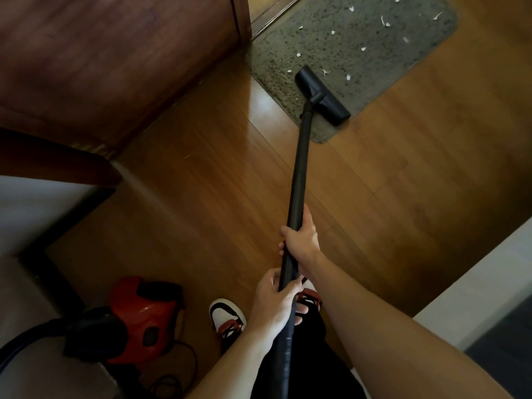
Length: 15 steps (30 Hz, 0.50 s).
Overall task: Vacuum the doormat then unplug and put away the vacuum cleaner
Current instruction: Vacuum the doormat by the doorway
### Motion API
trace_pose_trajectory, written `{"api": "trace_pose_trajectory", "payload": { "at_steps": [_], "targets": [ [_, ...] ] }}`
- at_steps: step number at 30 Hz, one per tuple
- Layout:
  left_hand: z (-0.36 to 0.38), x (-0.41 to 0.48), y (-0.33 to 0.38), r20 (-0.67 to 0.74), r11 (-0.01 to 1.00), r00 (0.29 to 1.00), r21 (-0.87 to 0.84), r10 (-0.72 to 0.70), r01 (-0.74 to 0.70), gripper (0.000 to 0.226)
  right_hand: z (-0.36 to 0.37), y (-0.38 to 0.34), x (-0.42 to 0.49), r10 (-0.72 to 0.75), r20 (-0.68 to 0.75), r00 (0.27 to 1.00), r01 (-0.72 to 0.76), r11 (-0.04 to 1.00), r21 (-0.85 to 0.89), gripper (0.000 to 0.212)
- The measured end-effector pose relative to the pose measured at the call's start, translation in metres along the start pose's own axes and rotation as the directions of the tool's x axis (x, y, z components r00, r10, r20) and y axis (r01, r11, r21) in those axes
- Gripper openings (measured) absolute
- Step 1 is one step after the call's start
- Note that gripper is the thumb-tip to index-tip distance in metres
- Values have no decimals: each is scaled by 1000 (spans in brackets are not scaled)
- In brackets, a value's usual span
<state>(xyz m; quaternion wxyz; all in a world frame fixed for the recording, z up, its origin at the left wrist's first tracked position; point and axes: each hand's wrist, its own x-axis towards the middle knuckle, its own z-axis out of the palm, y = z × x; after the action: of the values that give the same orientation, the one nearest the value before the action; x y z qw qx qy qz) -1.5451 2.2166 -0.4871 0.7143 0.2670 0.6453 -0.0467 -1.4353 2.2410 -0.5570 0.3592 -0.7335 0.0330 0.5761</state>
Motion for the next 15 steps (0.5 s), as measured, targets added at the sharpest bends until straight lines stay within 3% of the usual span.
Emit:
{"api": "trace_pose_trajectory", "payload": {
  "at_steps": [10, 15],
  "targets": [
    [50, 27, 40, -5, 999, 1000, -33, 8, -8, 21, -37, -38, 34, 4, -11, 1000, -5, 1000, -26, 82],
    [53, 30, 26, 71, 989, 993, -108, -89, 96, 18, -38, -30, 39, -7, -18, 1000, 7, 1000, -30, 82]
  ]
}}
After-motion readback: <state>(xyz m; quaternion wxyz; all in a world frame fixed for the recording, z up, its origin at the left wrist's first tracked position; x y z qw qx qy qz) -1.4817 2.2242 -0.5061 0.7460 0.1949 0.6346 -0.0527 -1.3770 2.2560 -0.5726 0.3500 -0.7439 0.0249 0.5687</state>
